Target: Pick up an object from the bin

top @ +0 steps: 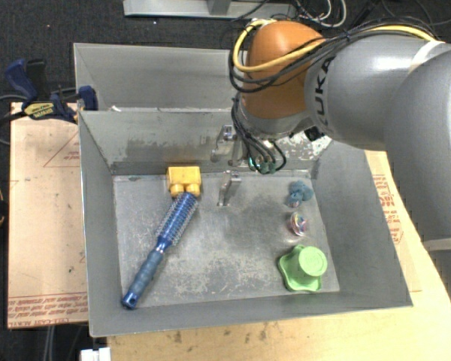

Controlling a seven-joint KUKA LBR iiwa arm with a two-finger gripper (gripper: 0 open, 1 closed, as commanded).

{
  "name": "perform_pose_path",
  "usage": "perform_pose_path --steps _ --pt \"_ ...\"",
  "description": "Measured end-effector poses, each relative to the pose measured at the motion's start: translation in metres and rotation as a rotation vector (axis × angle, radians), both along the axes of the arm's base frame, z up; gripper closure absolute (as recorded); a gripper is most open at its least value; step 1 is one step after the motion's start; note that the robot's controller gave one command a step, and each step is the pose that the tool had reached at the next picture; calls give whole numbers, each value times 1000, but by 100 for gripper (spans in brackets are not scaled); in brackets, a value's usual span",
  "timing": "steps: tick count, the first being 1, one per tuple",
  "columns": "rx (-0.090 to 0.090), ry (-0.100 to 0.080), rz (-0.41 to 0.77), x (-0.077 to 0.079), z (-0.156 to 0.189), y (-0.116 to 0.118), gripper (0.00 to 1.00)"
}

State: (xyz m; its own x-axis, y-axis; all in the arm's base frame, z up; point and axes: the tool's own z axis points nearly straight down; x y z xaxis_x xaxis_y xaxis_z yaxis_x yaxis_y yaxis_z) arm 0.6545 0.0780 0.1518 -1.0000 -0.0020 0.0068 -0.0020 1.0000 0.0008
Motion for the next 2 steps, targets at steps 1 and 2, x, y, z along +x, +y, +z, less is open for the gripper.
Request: perform_pose_path --steps 1,2 --pt "6 -20 293 -29 -53 59 0" --pt "-1 -12 295 -31 -59 56 100"
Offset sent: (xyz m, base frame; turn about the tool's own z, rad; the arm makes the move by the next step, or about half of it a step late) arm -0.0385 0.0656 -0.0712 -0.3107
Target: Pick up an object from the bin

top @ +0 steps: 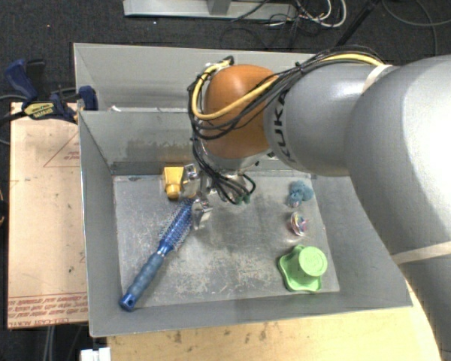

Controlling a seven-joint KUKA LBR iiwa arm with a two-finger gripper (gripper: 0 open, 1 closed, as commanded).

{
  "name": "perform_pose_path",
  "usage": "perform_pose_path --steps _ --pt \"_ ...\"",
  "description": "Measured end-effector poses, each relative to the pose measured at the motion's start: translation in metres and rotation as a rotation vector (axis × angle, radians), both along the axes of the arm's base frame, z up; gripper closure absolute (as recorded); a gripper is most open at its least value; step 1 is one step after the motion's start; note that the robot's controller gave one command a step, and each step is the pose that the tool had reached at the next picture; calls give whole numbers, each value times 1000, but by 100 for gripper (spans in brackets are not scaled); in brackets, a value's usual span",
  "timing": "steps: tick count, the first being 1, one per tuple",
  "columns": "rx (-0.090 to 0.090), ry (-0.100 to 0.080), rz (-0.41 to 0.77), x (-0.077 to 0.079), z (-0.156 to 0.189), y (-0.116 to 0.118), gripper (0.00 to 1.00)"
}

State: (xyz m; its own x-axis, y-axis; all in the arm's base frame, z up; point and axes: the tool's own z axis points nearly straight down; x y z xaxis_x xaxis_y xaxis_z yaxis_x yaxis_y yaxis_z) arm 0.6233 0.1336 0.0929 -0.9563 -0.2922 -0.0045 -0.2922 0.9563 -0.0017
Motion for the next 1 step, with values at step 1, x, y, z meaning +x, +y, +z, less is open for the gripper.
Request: perform_pose_path --steps 1 --pt "3 -7 52 -1 142 -5 100"
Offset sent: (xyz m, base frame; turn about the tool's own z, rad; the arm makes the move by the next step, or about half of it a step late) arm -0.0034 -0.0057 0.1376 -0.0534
